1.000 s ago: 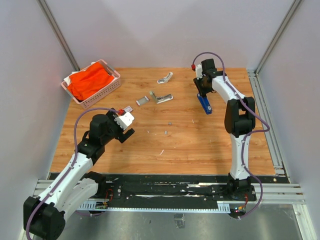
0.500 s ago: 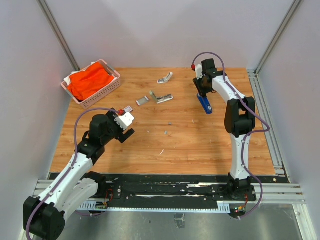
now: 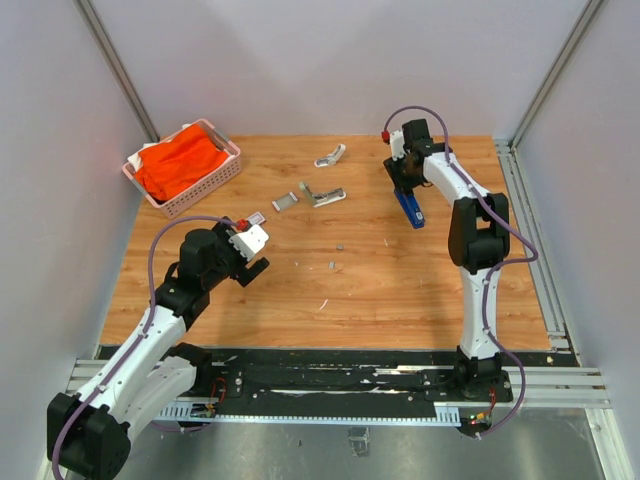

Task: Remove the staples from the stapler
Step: Pick up the stapler from the center of the board.

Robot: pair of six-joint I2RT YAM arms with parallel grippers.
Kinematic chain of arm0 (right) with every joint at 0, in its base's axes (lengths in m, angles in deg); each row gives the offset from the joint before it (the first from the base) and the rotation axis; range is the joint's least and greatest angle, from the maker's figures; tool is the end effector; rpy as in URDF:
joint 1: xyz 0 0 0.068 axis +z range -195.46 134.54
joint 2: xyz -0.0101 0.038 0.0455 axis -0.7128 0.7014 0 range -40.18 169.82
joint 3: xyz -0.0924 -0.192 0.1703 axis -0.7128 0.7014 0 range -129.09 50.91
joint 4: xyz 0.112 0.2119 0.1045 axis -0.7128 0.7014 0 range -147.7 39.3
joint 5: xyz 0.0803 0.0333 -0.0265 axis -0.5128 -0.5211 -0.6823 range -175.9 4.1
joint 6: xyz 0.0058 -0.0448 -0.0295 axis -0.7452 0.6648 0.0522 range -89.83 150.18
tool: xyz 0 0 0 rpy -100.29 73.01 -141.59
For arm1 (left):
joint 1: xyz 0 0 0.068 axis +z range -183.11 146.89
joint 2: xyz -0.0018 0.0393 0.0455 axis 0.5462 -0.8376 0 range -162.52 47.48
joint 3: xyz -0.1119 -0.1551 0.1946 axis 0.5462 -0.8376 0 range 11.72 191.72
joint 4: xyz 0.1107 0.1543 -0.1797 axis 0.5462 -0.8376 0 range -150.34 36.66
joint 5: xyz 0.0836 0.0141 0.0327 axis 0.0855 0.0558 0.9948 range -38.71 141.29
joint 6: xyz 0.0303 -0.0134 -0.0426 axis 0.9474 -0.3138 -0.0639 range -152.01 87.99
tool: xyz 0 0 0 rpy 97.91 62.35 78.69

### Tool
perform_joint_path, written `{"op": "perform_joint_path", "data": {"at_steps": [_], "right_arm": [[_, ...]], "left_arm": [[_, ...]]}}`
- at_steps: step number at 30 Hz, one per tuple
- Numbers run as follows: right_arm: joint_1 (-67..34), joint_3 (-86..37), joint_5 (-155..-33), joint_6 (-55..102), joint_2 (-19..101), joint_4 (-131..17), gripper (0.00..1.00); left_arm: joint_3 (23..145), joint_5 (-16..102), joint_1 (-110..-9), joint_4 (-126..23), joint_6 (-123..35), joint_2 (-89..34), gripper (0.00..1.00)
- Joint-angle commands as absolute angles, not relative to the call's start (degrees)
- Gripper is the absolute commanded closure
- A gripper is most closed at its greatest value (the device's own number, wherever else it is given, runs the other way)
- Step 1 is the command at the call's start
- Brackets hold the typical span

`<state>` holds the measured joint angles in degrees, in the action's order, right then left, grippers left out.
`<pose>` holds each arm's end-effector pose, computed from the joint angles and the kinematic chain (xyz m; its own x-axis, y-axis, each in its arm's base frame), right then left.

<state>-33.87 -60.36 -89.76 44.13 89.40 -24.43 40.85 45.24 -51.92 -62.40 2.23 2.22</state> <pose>0.4968 0.1043 0.2110 -0.6866 -0.3865 -0.6158 -0.4194 0.9024 -0.0988 0.1740 -0.0632 0.2440 -0.1019 0.6257 -0.7733 0.5664 0.6756 0.4720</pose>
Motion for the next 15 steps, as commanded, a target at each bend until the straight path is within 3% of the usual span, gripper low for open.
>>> {"op": "perform_joint_path", "data": {"at_steps": [1, 5, 10, 15], "right_arm": [[-33.85, -62.47, -90.91, 44.65, 91.17, -23.21, 0.53], [-33.82, -62.38, -90.99, 44.66, 91.24, -23.16, 0.60], [-33.79, -61.73, -91.50, 44.66, 90.12, -23.23, 0.80], [-33.84, -58.64, -95.76, 45.67, 85.47, -23.27, 0.87]], "left_arm": [[40.12, 44.94, -51.57, -60.47, 1.72, 2.85, 0.02], [40.02, 44.87, -51.56, -60.39, 1.66, 2.92, 0.02], [40.02, 44.49, -51.57, -60.39, 1.67, 2.81, 0.02], [40.38, 42.82, -51.56, -60.28, 1.91, 1.96, 0.02]]}}
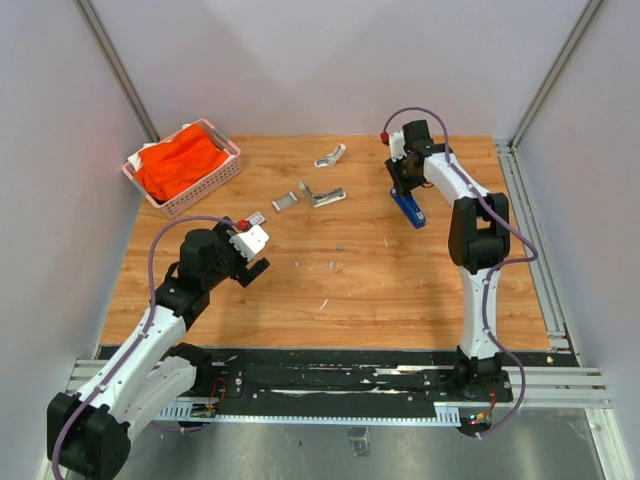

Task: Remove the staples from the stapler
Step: Pick up the stapler from the center of the board.

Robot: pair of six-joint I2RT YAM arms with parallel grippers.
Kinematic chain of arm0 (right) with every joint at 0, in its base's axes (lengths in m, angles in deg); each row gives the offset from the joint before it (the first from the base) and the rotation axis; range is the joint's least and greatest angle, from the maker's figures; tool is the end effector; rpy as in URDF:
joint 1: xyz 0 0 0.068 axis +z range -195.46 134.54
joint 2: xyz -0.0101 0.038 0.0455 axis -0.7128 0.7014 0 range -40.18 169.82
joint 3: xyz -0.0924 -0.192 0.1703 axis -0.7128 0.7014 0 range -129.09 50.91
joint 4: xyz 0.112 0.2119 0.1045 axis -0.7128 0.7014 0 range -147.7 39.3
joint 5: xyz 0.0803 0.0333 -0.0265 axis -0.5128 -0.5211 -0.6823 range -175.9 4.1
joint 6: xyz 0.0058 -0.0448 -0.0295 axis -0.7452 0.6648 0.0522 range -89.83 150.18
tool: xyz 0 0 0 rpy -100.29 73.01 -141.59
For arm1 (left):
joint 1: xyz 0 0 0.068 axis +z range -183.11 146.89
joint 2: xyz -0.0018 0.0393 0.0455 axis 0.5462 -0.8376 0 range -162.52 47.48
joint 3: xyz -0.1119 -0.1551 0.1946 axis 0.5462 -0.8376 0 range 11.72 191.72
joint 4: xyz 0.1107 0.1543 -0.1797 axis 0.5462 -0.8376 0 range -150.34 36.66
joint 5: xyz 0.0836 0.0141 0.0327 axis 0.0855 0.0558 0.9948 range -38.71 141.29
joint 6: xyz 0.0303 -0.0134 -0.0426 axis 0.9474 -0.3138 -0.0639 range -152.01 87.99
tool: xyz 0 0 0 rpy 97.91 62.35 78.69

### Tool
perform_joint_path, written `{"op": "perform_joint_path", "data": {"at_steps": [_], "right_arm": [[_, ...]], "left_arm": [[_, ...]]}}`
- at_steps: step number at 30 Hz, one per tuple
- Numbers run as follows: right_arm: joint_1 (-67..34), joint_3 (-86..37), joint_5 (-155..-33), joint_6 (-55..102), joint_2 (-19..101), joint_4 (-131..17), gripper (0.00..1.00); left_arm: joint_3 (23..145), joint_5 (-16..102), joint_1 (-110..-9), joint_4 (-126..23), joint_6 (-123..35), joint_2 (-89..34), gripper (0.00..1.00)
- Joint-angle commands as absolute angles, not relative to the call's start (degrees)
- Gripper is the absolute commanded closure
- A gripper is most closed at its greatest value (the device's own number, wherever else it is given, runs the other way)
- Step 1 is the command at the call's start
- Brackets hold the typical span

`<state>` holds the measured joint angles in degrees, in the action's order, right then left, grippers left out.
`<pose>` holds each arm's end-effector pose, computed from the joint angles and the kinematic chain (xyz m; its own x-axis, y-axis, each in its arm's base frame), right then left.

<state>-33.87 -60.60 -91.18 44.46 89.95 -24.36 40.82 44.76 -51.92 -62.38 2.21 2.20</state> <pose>0.4979 0.1054 0.2076 -0.6846 -0.3913 -0.6150 -0.4381 0.8952 -0.0819 0.1739 -0.0635 0.2438 -0.0987 0.6238 -0.7753 0.5722 0.6730 0.4686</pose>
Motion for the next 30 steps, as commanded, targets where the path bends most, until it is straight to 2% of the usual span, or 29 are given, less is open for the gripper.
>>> {"op": "perform_joint_path", "data": {"at_steps": [1, 17, 23, 30], "right_arm": [[-33.84, -57.63, -97.31, 46.11, 84.04, -23.25, 0.88], [-33.76, -26.42, -124.92, 58.82, 47.19, -29.76, 0.99], [-33.59, -18.11, -137.46, 63.25, 39.17, -30.89, 0.99], [-31.32, -11.08, -142.70, 67.65, 34.60, -32.50, 0.99]], "left_arm": [[40.56, 42.32, -51.57, -60.33, 1.87, 1.72, 0.02], [55.40, 26.28, -52.81, -63.04, 2.19, -12.71, 0.02], [61.97, 23.04, -58.38, -62.87, 0.56, -17.41, 0.02], [67.05, 18.64, -65.24, -63.20, -1.04, -23.28, 0.00]]}}
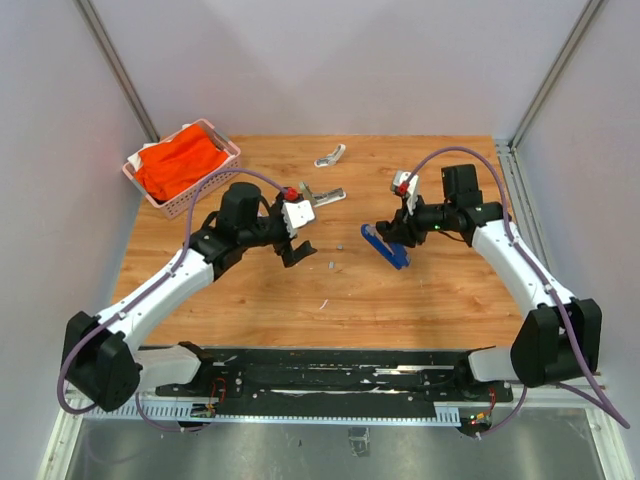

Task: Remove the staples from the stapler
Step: Pick up the stapler from the center of the board, then unload the staple at the center of the board.

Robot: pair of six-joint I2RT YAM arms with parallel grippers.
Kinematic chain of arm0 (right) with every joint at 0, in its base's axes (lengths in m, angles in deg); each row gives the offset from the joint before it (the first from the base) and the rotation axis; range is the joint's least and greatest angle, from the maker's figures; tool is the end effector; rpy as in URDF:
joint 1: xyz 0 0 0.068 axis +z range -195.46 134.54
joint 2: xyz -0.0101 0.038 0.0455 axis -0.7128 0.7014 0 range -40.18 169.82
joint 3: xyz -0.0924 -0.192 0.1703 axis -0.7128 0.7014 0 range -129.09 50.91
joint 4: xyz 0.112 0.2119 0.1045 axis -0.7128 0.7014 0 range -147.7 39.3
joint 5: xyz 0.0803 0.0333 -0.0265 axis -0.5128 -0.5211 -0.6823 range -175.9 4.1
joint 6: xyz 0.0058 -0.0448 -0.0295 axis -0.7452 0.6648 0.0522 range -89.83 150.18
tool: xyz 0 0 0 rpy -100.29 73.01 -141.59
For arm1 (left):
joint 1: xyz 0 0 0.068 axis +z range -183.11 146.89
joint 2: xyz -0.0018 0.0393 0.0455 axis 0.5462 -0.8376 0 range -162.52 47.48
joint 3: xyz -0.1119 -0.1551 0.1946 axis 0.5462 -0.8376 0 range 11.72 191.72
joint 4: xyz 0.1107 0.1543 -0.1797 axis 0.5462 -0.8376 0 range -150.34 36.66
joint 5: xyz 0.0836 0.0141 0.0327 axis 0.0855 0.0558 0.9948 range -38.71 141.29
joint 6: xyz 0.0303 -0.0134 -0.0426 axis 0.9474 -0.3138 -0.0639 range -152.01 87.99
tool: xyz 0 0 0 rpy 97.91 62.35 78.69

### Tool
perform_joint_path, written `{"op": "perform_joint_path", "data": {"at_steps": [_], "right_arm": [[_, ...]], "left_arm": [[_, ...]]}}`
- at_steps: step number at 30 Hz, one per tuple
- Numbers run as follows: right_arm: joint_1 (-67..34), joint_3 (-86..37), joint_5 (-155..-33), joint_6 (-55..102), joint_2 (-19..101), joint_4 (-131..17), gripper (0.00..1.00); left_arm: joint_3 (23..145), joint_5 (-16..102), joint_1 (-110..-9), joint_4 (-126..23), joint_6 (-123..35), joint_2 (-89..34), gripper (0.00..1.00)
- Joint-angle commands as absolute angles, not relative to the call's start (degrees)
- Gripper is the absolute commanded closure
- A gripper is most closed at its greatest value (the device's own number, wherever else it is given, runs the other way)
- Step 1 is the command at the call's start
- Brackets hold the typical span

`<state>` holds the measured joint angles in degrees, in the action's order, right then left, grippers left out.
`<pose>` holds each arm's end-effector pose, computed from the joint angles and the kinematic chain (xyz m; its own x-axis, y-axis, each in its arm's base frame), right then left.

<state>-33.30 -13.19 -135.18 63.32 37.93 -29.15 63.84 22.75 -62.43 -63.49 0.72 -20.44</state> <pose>0.2773 0.0874 0.3048 -0.1801 -0.4037 -0.8970 -0.9335 0.3577 0.0265 0.2249 -0.1457 0.3031 0.1141 0.4806 -0.8695 0.8833 0.3516 0.3102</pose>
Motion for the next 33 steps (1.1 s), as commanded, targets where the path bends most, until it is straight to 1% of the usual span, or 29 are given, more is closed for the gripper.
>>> {"op": "perform_joint_path", "data": {"at_steps": [1, 9, 11, 17, 18, 21, 23, 25, 30, 33], "right_arm": [[-30.84, -10.03, -143.28, 68.05, 34.18, -32.79, 0.99], [-26.49, -4.44, -145.44, 73.03, 31.59, -34.46, 1.00], [-26.39, -4.10, -146.39, 73.82, 31.75, -34.46, 0.99], [-26.39, -2.81, -147.97, 75.06, 31.95, -34.66, 0.99], [-26.39, -2.87, -147.39, 74.49, 31.98, -34.98, 0.99], [-26.62, -3.38, -144.05, 73.51, 31.95, -35.14, 0.99], [-27.78, -3.60, -143.61, 73.12, 31.54, -35.14, 1.00], [-29.83, -3.59, -143.87, 71.83, 31.06, -35.66, 0.99], [-33.19, -3.77, -144.13, 70.05, 30.58, -36.55, 1.00], [-33.77, -3.61, -144.34, 70.06, 30.57, -36.61, 0.99]], "left_arm": [[67.90, 18.60, -65.99, -63.56, -1.22, -24.41, 0.01], [70.25, 18.83, -70.70, -62.97, -2.56, -30.27, 0.07], [70.57, 18.12, -71.47, -62.83, -3.00, -30.95, 0.09], [70.36, 15.03, -72.99, -61.35, -5.11, -32.57, 0.11], [70.12, 15.48, -73.15, -60.96, -5.56, -32.82, 0.13], [67.29, 20.46, -73.27, -58.14, -5.75, -33.44, 0.15], [65.41, 27.57, -73.39, -56.67, -5.11, -33.72, 0.14], [63.56, 31.92, -73.36, -56.09, -2.28, -33.39, 0.12], [59.53, 37.58, -73.36, -53.38, 2.81, -32.71, 0.10], [59.14, 39.18, -73.36, -52.46, 2.40, -33.35, 0.09]]}}
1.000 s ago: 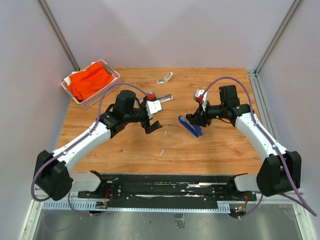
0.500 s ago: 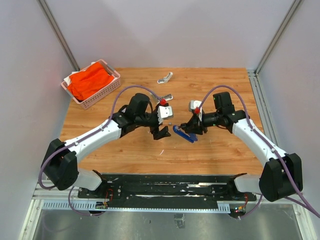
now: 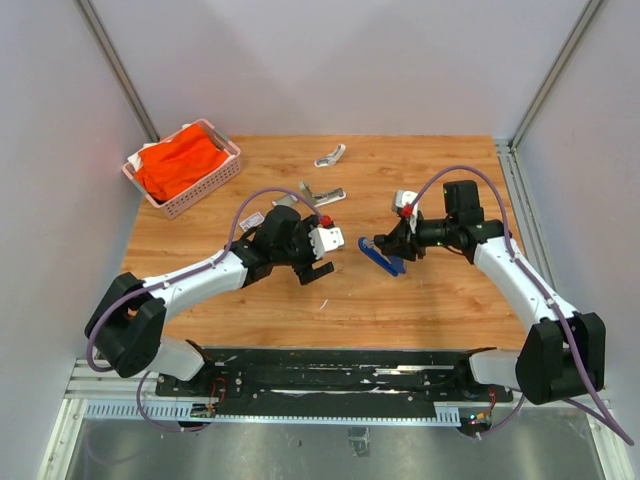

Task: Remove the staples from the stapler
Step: Unload the staple at the center of the board.

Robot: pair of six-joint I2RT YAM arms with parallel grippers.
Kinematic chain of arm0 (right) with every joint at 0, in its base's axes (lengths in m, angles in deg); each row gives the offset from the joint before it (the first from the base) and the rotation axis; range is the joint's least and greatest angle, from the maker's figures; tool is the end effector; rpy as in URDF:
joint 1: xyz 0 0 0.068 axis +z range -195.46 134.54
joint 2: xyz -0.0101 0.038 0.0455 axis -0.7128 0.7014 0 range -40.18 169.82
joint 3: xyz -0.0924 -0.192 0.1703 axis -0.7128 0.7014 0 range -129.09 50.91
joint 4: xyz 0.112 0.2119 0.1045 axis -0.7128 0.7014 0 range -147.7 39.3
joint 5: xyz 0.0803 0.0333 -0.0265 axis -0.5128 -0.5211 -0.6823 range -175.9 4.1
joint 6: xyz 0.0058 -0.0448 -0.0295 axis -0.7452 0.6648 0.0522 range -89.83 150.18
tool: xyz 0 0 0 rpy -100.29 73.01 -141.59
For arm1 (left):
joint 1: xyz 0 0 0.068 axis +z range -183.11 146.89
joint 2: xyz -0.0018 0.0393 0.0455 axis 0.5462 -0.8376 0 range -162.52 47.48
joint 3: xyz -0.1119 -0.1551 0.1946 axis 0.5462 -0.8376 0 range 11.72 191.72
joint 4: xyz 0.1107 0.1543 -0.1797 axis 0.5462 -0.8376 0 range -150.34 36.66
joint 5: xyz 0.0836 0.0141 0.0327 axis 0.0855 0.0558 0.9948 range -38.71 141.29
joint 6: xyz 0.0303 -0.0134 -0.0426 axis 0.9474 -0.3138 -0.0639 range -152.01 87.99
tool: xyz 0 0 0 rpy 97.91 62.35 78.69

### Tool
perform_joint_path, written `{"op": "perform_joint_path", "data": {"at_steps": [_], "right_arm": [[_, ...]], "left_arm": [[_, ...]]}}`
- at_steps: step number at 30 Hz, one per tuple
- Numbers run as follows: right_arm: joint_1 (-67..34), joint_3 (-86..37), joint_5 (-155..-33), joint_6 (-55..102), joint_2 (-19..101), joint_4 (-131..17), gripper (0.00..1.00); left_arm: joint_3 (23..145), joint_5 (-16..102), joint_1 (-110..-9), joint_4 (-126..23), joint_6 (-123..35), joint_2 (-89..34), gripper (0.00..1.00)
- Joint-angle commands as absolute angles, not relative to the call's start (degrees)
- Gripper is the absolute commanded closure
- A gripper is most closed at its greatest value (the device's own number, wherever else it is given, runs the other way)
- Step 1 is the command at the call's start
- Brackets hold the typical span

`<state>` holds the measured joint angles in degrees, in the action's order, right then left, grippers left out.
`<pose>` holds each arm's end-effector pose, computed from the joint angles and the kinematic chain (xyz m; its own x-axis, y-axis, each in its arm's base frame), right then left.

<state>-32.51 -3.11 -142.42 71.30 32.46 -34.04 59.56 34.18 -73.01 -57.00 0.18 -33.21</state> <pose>0.2485 0.0876 0.2809 -0.0171 -0.3762 -0.9264 -0.9774 0.2017 -0.0639 0.2253 -0.2020 0.2273 0.0369 0.6328 -0.7735 0.9155 0.2889 0.2800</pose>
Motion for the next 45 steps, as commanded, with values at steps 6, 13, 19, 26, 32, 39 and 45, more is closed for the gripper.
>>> {"op": "perform_joint_path", "data": {"at_steps": [6, 13, 19, 26, 32, 39, 45], "right_arm": [[-33.84, -3.55, -144.11, 71.86, 31.83, -35.47, 0.99], [-32.89, -4.19, -145.50, 75.21, 33.44, -32.45, 0.99], [-30.67, -4.30, -144.61, 76.97, 34.87, -31.37, 1.00], [-28.73, -4.40, -145.47, 75.45, 36.21, -32.26, 0.99], [-27.26, -4.25, -144.55, 74.93, 36.78, -32.80, 0.99], [-25.02, -7.48, -127.64, 65.60, 39.83, -39.17, 0.99], [-23.07, -20.59, -115.39, 66.34, 49.59, -31.82, 0.99]], "left_arm": [[58.77, 34.49, -73.36, -50.93, 0.61, -32.47, 0.07], [64.16, 27.63, -73.36, -54.83, -1.86, -32.01, 0.05], [70.88, 22.78, -73.44, -59.94, -4.79, -34.23, 0.04], [72.43, 24.64, -75.30, -62.13, -4.46, -35.77, 0.03], [73.97, 23.19, -76.84, -62.48, -4.78, -37.47, 0.04], [74.59, 30.61, -76.48, -62.66, -4.62, -36.48, 0.02], [70.06, 30.50, -67.57, -62.42, -4.75, -28.00, 0.02]]}}
